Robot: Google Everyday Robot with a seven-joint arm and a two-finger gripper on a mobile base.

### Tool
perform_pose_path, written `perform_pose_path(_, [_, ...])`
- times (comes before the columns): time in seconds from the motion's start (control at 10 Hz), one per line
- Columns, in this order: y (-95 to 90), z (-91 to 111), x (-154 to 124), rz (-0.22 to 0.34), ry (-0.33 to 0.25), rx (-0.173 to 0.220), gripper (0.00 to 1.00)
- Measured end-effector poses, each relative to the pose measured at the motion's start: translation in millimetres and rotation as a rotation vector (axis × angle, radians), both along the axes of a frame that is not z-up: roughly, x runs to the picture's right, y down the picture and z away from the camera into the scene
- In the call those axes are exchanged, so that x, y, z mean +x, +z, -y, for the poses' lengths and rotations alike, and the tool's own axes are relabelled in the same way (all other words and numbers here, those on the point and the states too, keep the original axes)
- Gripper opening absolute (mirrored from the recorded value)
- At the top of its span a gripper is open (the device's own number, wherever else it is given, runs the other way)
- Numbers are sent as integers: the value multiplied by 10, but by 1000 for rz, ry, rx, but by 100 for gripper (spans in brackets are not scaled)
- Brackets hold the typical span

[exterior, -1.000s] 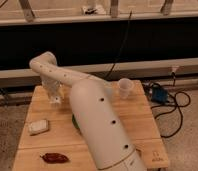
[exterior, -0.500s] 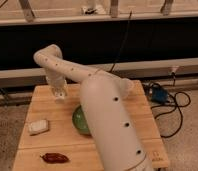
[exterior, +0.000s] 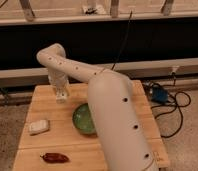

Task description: Place the bottle in the ceramic bowl

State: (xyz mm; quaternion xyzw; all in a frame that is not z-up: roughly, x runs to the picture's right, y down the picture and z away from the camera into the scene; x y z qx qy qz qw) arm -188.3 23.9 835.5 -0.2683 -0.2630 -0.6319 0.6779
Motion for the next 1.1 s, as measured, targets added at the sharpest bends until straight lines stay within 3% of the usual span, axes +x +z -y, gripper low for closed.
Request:
perform_pose_path(0.3, [-137,19,248,-8,20,-6,0])
perform_pose_path(0.5, [-174,5,247,-2,35,-7,0])
perform_pose_path(1.1, [-352,-131,653,-25,82,-21,0])
